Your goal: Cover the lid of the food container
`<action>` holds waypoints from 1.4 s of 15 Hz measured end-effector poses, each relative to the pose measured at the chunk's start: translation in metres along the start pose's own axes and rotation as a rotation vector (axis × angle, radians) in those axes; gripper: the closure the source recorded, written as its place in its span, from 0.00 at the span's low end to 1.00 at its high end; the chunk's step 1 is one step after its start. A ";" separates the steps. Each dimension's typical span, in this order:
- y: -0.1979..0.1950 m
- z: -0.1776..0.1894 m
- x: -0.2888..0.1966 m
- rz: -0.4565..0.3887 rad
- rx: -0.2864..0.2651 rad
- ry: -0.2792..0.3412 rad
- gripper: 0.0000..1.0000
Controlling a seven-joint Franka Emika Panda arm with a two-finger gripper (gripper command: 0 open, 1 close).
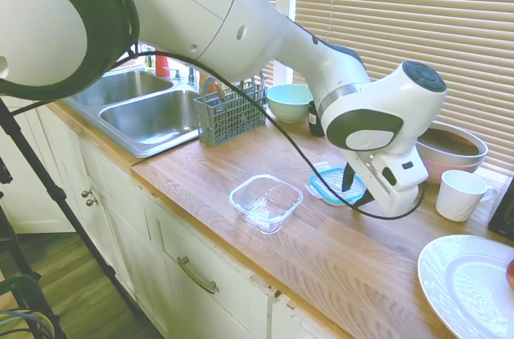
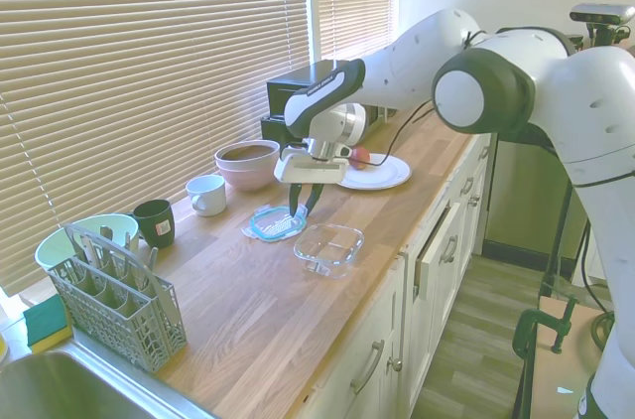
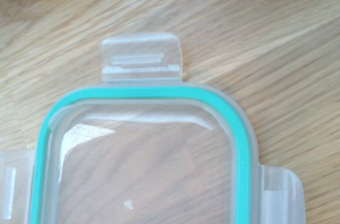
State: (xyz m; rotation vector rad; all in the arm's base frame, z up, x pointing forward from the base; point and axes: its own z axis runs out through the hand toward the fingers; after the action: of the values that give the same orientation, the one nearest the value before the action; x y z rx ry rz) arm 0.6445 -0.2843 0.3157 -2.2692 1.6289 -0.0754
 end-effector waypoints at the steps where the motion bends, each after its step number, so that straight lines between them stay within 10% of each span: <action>1: 0.000 0.001 0.000 -0.001 -0.001 0.000 1.00; 13: -0.004 -0.010 -0.003 -0.033 -0.017 0.027 1.00; 21: 0.035 -0.133 -0.030 -0.088 -0.053 0.168 1.00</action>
State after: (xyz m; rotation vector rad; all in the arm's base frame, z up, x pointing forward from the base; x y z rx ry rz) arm 0.5702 -0.2989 0.4348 -2.4321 1.6282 -0.2540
